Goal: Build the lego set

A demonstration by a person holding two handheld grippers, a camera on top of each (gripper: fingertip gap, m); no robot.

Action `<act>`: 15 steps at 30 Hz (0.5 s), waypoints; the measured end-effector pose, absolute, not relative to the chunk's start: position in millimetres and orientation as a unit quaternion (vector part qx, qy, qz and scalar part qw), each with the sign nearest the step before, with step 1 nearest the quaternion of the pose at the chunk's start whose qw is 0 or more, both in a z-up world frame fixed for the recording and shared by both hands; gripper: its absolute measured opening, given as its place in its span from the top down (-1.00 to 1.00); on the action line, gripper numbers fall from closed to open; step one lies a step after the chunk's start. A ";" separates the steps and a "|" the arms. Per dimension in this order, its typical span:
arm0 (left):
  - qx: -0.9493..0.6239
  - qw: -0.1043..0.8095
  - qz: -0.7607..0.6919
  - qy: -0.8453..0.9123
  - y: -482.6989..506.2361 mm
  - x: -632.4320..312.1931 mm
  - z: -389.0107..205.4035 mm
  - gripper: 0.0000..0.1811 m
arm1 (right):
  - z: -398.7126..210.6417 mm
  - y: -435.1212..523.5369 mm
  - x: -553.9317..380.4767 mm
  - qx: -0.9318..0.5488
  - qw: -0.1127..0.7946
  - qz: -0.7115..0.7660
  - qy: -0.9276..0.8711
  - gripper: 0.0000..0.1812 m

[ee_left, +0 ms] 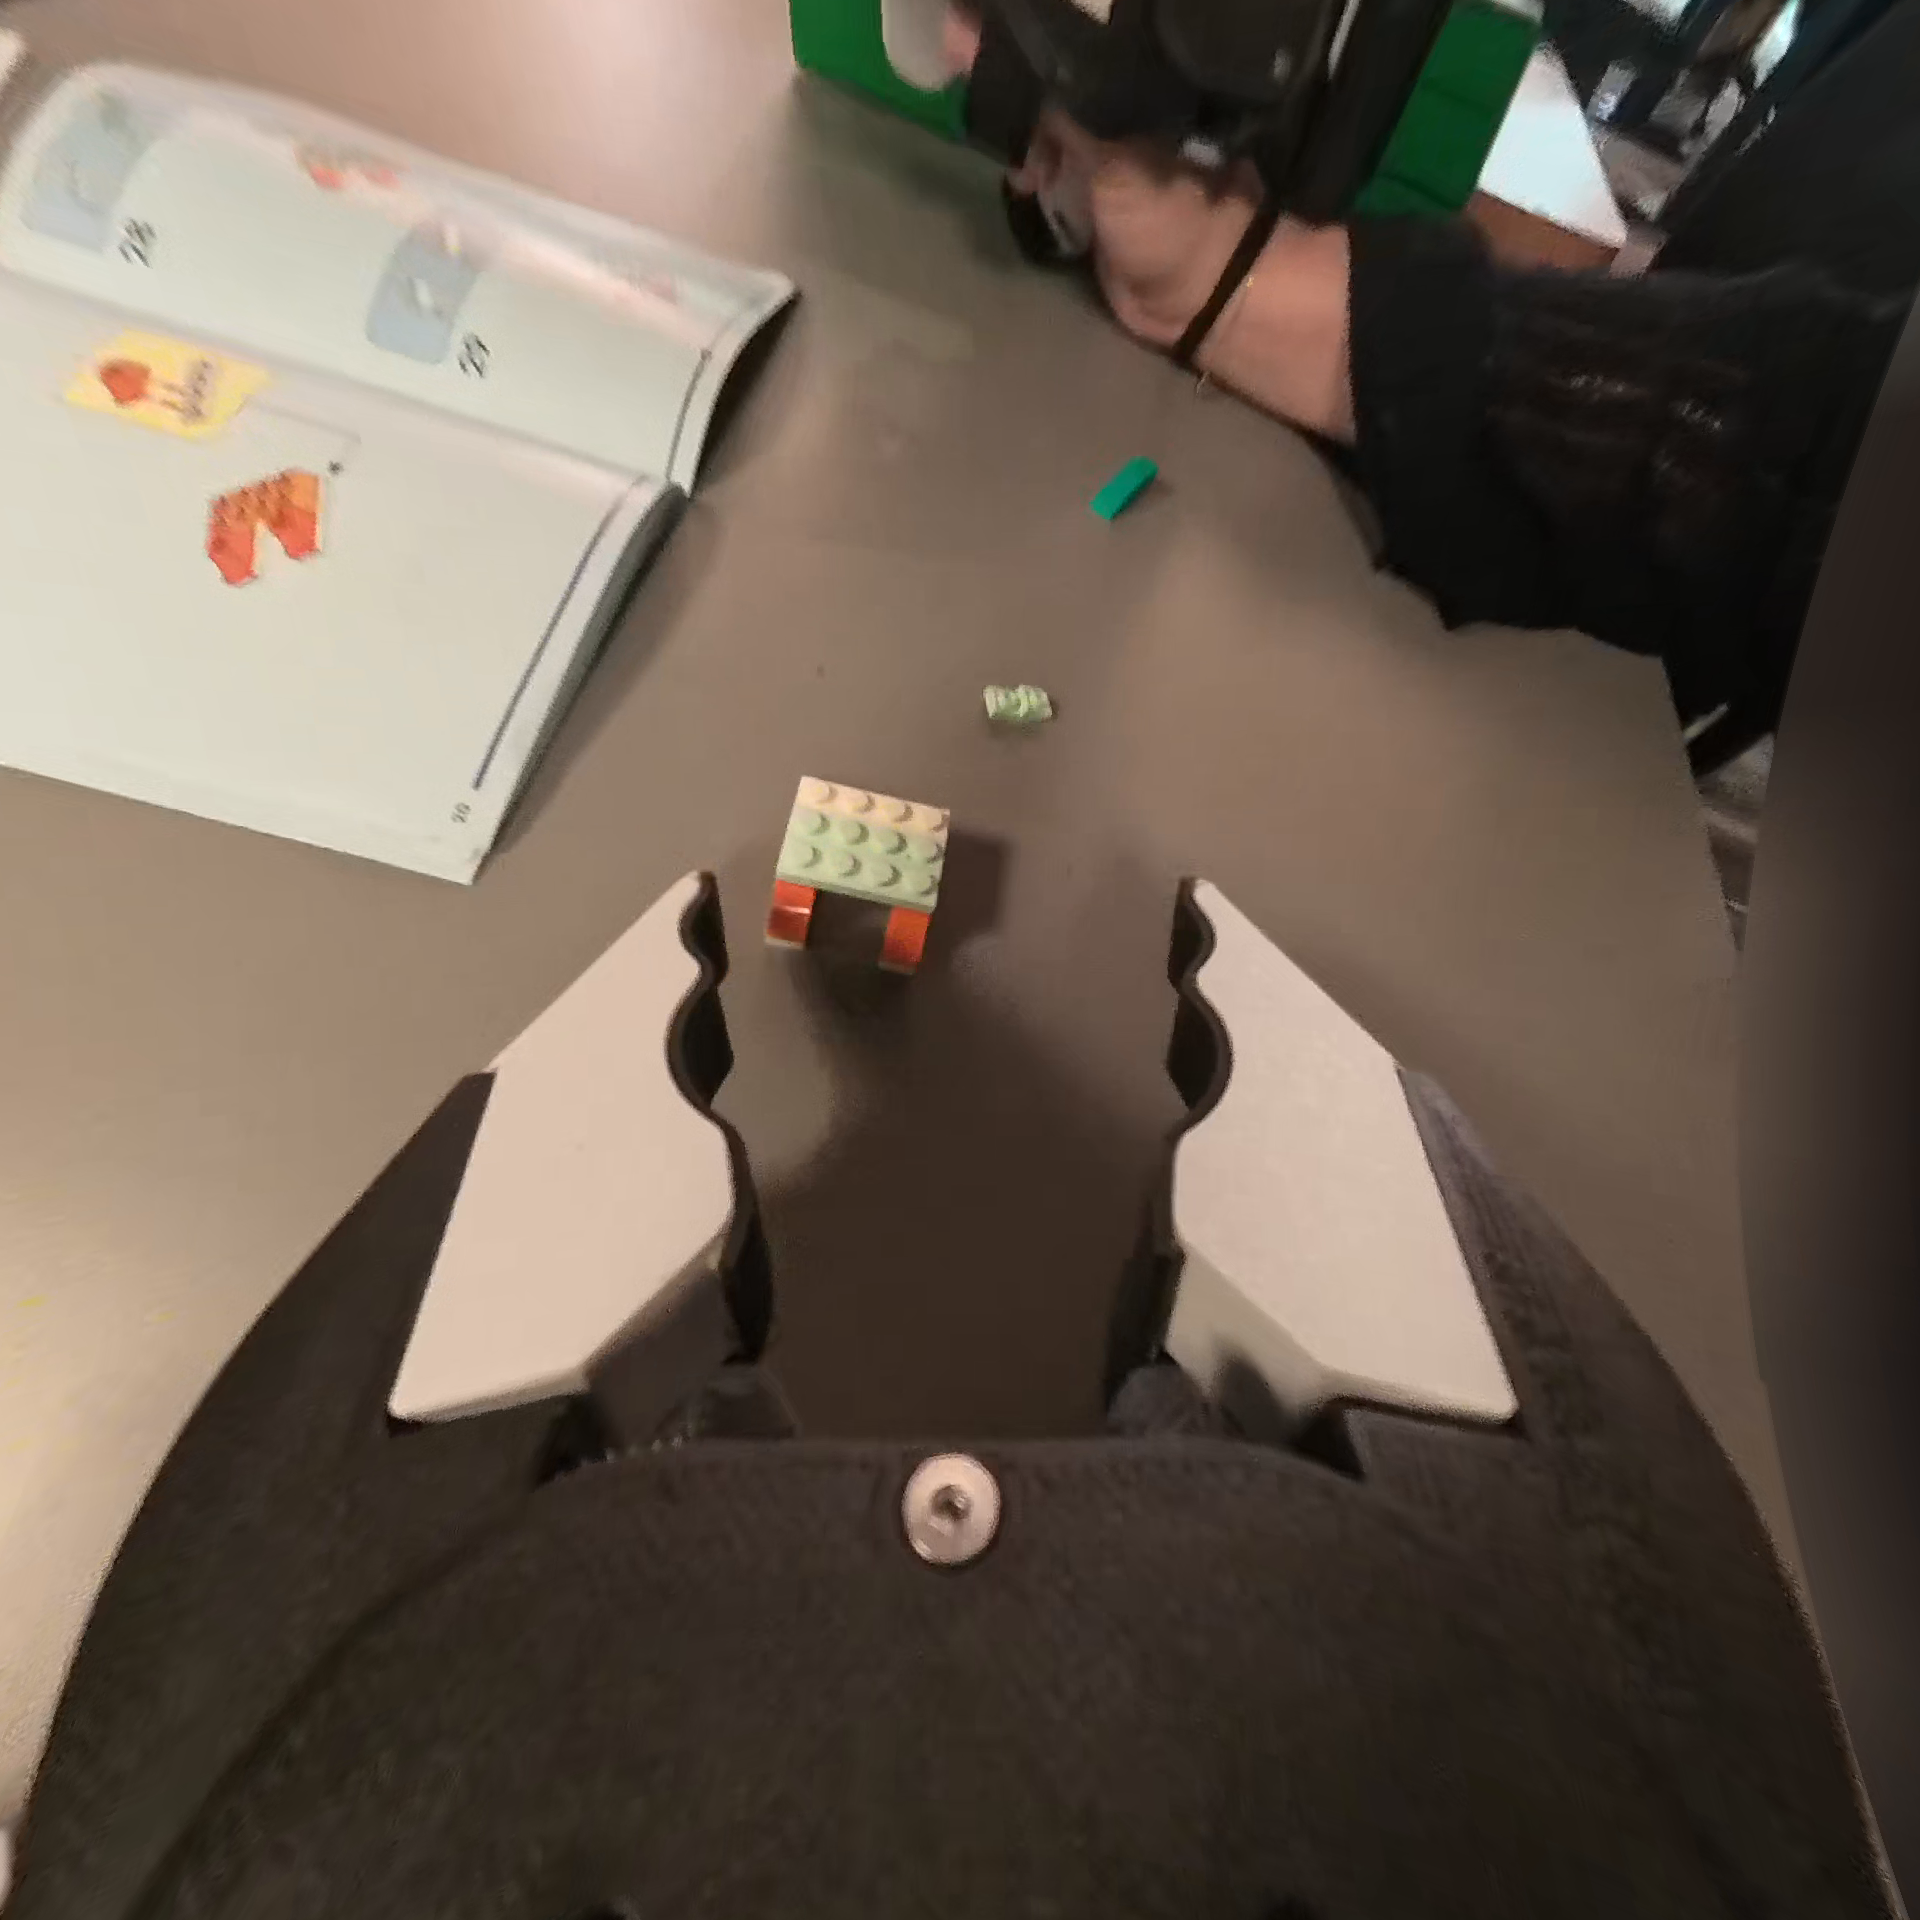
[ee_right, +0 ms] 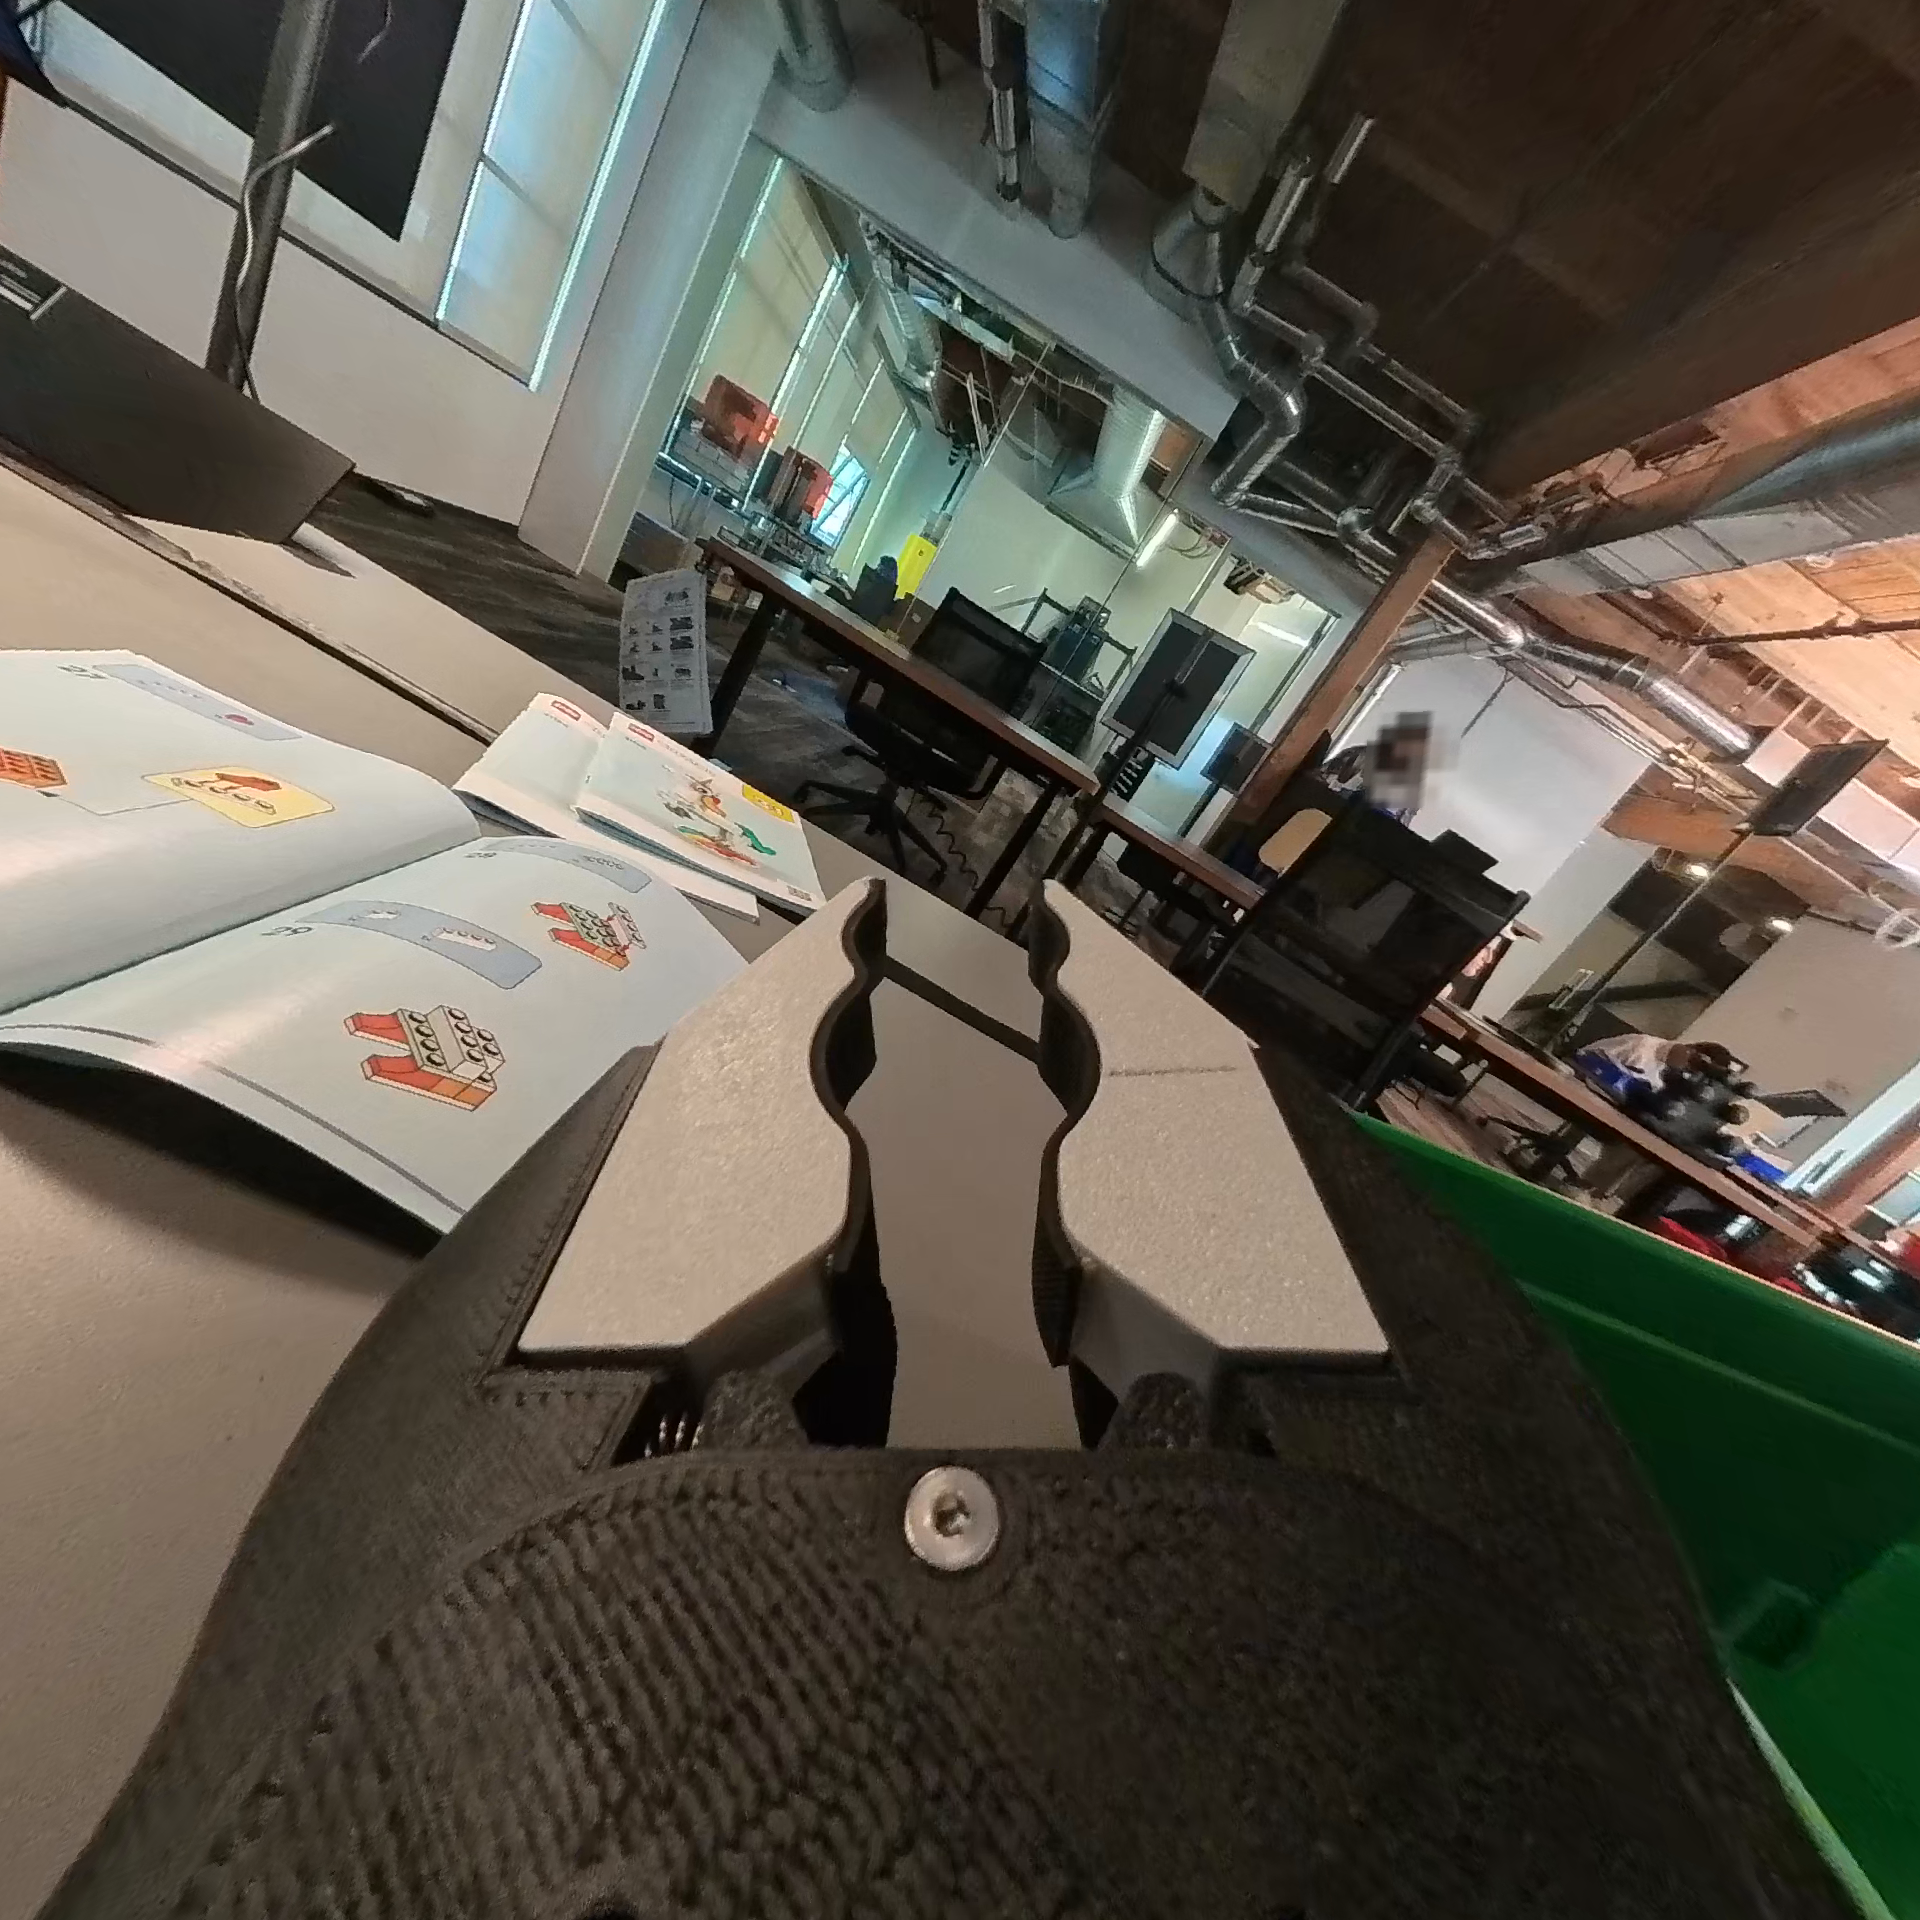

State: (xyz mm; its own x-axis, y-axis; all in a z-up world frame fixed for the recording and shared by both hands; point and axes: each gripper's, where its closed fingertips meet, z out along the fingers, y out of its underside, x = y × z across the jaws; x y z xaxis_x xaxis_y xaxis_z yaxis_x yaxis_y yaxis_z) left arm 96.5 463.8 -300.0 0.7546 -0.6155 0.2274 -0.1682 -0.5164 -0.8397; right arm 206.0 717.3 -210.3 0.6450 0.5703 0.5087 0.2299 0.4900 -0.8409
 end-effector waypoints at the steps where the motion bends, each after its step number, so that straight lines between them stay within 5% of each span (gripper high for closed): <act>1: -0.836 0.419 -0.259 0.241 462.5 98.2 -304.1 0.04 | -210.5 717.2 205.7 -0.492 0.761 0.112 -0.407 0.73; 9: -0.796 0.399 -0.330 0.313 435.7 119.8 -296.1 0.35 | -211.7 716.1 204.0 -0.491 0.759 0.111 -0.413 0.73; 15: -0.727 0.585 -0.258 0.251 461.2 84.4 -249.2 0.33 | -210.3 716.8 206.0 -0.491 0.762 0.110 -0.408 0.73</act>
State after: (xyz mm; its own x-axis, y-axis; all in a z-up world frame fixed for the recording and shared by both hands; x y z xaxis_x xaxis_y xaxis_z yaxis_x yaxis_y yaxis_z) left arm 84.4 461.2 -249.2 0.7411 -0.6664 0.0817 -0.0621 -0.1892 -0.9800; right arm 206.0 716.8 -210.3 0.6423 0.5686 0.5139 0.2333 0.4937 -0.8378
